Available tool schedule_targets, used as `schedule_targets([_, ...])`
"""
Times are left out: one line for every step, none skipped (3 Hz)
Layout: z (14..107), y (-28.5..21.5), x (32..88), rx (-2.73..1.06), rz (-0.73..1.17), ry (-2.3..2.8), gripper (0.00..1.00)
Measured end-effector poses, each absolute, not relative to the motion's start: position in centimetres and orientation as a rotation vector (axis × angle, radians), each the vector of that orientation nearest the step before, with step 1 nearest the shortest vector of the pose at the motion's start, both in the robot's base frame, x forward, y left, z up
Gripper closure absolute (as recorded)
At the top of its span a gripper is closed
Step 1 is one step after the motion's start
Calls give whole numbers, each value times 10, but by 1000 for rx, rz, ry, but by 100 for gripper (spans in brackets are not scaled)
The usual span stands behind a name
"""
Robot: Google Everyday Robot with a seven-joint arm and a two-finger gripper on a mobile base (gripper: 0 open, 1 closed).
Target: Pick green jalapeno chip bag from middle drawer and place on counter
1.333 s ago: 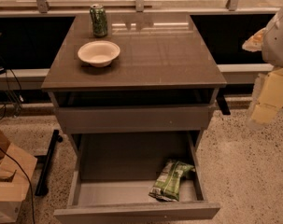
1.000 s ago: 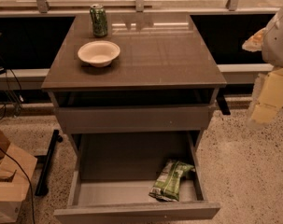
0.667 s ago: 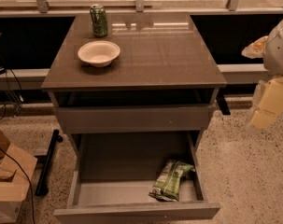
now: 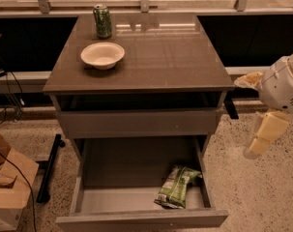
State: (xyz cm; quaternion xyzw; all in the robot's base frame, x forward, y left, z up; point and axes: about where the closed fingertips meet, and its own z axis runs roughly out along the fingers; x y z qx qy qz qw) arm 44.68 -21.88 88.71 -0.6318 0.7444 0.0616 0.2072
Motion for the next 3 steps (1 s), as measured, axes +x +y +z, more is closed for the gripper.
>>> schedule_targets([887, -219, 447, -1759, 172, 2073, 0])
schedule_targets([874, -214, 447, -1745, 158, 2102, 0])
schedule_targets([839, -208, 447, -1716, 175, 2103, 0])
